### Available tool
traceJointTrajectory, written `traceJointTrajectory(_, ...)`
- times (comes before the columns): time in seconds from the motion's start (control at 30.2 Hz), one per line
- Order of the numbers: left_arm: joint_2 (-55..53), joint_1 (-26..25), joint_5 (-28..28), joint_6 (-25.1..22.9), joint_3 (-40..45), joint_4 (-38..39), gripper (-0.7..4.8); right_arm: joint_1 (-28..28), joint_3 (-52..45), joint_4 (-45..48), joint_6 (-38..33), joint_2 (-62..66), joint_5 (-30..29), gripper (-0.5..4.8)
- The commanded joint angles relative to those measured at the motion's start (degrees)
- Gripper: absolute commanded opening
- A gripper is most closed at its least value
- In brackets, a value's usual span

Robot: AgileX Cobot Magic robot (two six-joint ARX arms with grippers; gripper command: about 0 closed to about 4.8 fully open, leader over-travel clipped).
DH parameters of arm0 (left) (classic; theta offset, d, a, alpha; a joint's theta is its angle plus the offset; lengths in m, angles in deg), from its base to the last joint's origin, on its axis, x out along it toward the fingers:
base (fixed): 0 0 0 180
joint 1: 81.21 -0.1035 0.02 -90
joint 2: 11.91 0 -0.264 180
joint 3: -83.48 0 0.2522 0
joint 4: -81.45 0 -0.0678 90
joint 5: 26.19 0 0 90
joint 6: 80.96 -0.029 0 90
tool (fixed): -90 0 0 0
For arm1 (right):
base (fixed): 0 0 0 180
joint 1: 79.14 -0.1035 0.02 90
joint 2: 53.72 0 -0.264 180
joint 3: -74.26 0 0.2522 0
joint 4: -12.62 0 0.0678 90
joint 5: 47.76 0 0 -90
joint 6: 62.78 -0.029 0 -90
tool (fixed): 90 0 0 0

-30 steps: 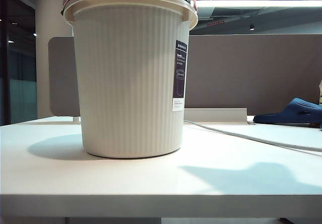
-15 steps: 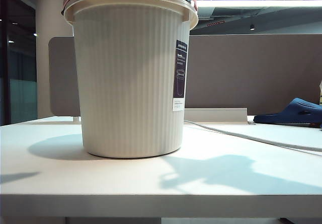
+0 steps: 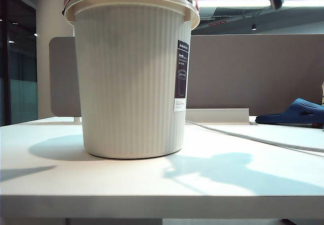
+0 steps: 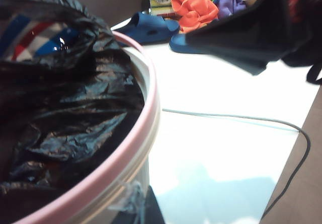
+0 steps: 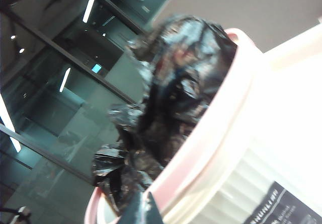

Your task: Open the ring lid of the trash can, pull out the black garbage bag inside, and place it on the table.

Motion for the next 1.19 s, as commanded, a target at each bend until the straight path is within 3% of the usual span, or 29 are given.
traceJointTrajectory(0.03, 0.1, 0.1, 0.0, -0.4, -0.2, -1.3, -0.03, 0.0, 0.3, 2.5, -2.9, 1.6, 0.1, 1.27)
traceJointTrajectory(0.17, 0.1, 0.1, 0.0, -0.4, -0.2, -1.3, -0.03, 0.0, 0.4, 6.2, -6.0, 3.9, -0.5, 1.29)
traceJointTrajectory(0.46, 0.1, 0.1, 0.0, -0.4, -0.2, -1.2, 0.00, 0.0, 2.8, 10.8, -13.7, 8.7, -2.5, 2.16)
traceJointTrajectory(0.6, 0.1, 0.1, 0.0, -0.5, -0.2, -1.2, 0.30, 0.0, 2.9, 10.8, -14.1, 9.2, -2.5, 2.17)
traceJointTrajectory(1.19, 0.1, 0.0, -0.1, -1.7, -0.2, -1.0, 0.30, 3.4, 2.9, 10.1, -13.7, 5.9, -6.3, 2.17)
